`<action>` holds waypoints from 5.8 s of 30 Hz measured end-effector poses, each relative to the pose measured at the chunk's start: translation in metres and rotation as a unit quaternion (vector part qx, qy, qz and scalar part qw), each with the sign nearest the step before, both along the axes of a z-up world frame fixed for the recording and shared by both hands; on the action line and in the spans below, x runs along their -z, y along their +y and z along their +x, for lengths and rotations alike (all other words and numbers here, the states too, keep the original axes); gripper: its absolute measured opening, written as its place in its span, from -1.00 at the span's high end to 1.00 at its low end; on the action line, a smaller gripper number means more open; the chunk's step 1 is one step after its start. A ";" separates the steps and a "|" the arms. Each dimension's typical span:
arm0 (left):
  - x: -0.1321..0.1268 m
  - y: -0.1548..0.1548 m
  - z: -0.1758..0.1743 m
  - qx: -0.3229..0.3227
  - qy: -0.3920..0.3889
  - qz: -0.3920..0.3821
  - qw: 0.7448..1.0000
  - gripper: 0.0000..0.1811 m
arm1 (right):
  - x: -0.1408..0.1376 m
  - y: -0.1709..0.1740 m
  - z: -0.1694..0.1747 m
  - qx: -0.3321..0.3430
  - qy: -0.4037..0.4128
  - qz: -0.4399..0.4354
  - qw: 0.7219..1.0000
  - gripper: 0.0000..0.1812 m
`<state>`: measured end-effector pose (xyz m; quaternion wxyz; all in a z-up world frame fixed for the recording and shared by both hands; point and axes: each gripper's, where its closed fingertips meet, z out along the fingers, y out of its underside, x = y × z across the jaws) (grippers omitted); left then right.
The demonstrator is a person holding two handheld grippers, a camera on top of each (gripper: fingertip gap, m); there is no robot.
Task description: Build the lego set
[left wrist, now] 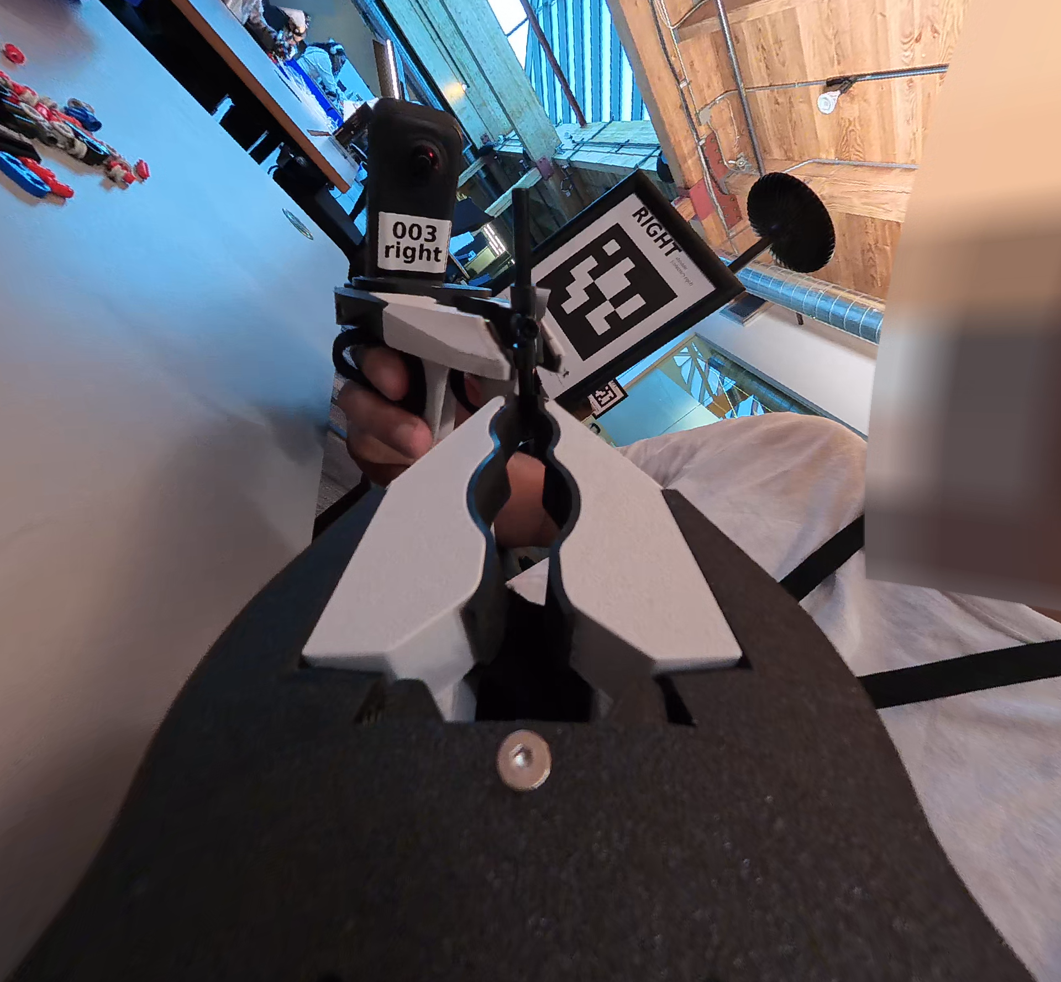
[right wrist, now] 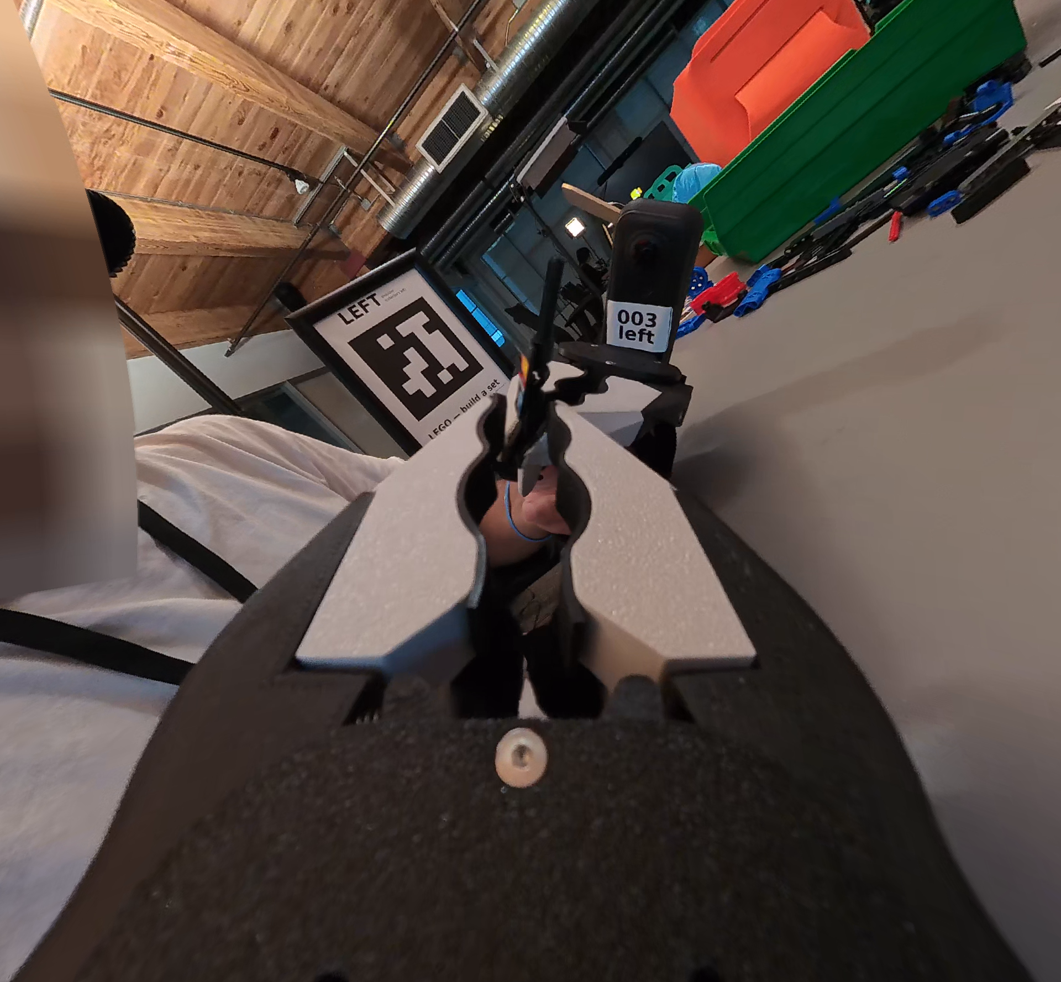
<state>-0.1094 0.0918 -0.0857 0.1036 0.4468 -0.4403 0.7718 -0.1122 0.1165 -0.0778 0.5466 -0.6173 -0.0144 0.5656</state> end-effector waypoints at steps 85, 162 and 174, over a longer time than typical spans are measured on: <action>0.013 -0.012 -0.003 0.025 0.016 0.028 0.999 0.98 | 0.001 0.002 0.009 -0.044 0.171 -0.048 0.983 0.93; -0.010 0.018 0.013 -0.056 -0.030 0.060 0.996 0.98 | -0.013 0.016 0.012 0.023 -0.045 -0.008 0.999 0.99; -0.013 0.152 0.072 -0.096 -0.053 0.312 0.944 0.69 | 0.023 0.096 0.091 -0.169 -0.463 -0.116 0.862 0.99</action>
